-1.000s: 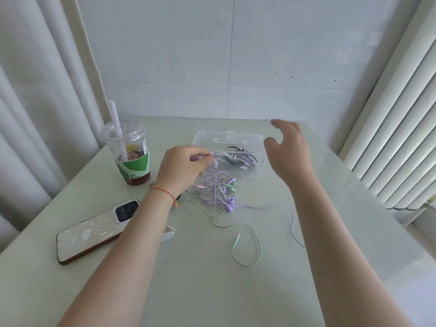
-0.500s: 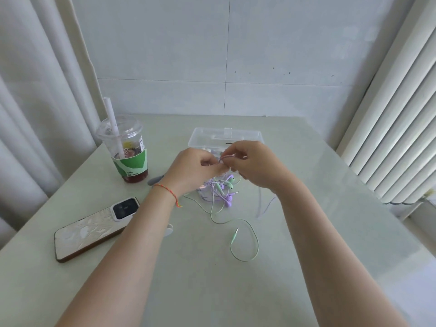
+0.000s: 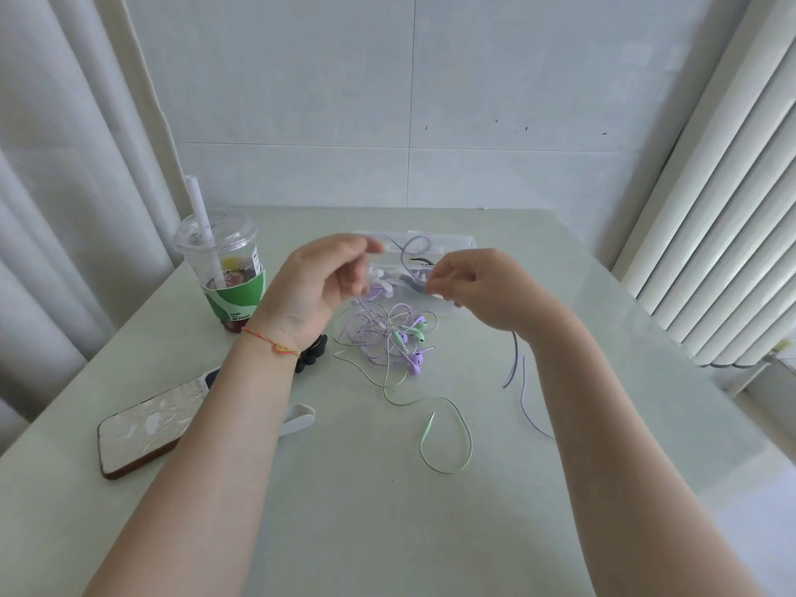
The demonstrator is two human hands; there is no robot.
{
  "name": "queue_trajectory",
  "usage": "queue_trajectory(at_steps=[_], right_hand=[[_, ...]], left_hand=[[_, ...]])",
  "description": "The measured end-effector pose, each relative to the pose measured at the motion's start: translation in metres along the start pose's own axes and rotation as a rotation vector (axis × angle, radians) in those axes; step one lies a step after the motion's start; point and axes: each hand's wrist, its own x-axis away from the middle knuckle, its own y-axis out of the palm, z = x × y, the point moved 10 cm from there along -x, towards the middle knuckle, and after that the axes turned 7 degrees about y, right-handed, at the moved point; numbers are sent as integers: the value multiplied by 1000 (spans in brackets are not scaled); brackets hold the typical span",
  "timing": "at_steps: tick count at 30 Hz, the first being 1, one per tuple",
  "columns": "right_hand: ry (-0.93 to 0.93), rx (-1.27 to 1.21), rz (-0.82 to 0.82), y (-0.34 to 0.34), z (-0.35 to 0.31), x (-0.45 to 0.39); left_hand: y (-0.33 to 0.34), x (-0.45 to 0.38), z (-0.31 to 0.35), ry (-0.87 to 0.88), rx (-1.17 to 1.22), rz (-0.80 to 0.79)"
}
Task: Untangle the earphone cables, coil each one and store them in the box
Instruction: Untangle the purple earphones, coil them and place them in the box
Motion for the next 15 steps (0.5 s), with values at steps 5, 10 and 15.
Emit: queue_trajectory(at_steps=[5, 10, 15], right_hand=[[138, 350, -188, 11, 26, 2], [111, 360, 21, -1, 16, -7], [-150, -191, 103, 4, -34, 8]], left_hand=[[-58, 1, 3, 58, -66, 420], [-50, 3, 1, -11, -432, 329], [5, 2, -11, -19, -619, 71]])
